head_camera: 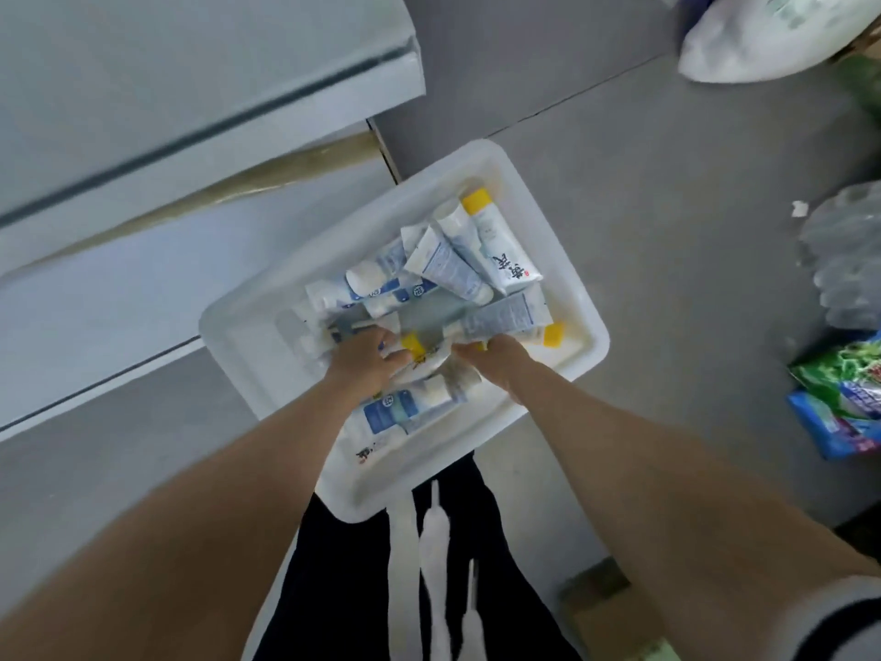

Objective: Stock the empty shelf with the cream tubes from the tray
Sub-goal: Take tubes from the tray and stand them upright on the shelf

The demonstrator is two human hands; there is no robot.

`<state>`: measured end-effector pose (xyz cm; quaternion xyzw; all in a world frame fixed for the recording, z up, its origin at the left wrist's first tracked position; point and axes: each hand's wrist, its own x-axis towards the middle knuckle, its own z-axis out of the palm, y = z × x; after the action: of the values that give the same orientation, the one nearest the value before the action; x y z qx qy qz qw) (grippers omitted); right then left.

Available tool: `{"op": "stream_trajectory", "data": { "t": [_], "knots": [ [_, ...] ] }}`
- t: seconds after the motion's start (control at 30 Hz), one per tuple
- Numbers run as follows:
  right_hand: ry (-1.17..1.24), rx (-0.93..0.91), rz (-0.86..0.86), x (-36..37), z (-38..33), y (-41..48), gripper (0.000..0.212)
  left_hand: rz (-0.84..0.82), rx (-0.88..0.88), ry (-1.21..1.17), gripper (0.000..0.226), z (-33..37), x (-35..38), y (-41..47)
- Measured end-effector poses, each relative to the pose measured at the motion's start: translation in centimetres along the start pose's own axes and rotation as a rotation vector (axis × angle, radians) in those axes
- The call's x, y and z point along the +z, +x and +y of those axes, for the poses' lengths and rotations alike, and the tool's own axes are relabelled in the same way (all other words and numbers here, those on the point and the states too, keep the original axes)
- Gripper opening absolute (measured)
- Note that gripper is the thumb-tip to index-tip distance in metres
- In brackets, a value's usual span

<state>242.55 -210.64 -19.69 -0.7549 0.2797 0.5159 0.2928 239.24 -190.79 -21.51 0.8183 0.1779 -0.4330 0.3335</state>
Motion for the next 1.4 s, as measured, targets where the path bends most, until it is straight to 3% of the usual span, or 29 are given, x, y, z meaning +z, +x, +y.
{"op": "stream_trajectory", "data": {
  "t": [0.2, 0.37, 0.47, 0.63, 0.8, 1.0, 1.1, 1.17, 1.3, 1.4],
  "knots": [
    [0.143, 0.029, -0.031, 0.5, 0.3, 2.4, 0.055, 0.021, 0.009, 0.001, 0.049, 0.0, 1.5, 1.9],
    [0.236, 0.005, -0.071, -0.1, 0.6, 2.7, 0.034, -0.152, 0.013, 0.349, 0.062, 0.5, 0.6, 3.8],
    [0.203, -0.024, -0.080, -0.2, 0.9, 2.5, 0.036, -0.209, -0.018, 0.336, 0.065, 0.6, 0.0, 4.2],
    [0.189, -0.056, -0.063, -1.6, 1.3, 1.4, 0.039, -0.140, 0.012, 0.141, 0.059, 1.0, -0.7, 2.5],
    [0.146, -0.024, -0.070, -3.6, 1.6, -1.0, 0.045, 0.051, 0.093, -0.130, 0.046, 3.1, -2.8, -0.6],
    [0.380, 0.085, -0.265, -6.0, 2.3, -7.1, 0.049, 0.276, 0.199, -0.284, 0.047, 6.5, -5.0, -5.9],
    [0.596, 0.090, -0.363, -6.4, 2.9, -9.7, 0.046, 0.304, 0.161, -0.369, 0.030, 6.7, -5.7, -8.7],
    [0.727, 0.028, -0.394, -6.1, 3.1, -11.5, 0.048, 0.323, 0.081, -0.586, 0.019, 6.3, -6.0, -10.8],
    [0.888, -0.091, -0.452, -4.4, 3.0, -15.1, 0.054, 0.360, -0.008, -1.010, 0.033, 4.0, -6.8, -15.3],
    [0.894, -0.199, -0.515, -2.4, 2.1, -18.4, 0.047, 0.275, -0.019, -1.293, 0.029, 1.1, -7.5, -19.1]
  ]
}}
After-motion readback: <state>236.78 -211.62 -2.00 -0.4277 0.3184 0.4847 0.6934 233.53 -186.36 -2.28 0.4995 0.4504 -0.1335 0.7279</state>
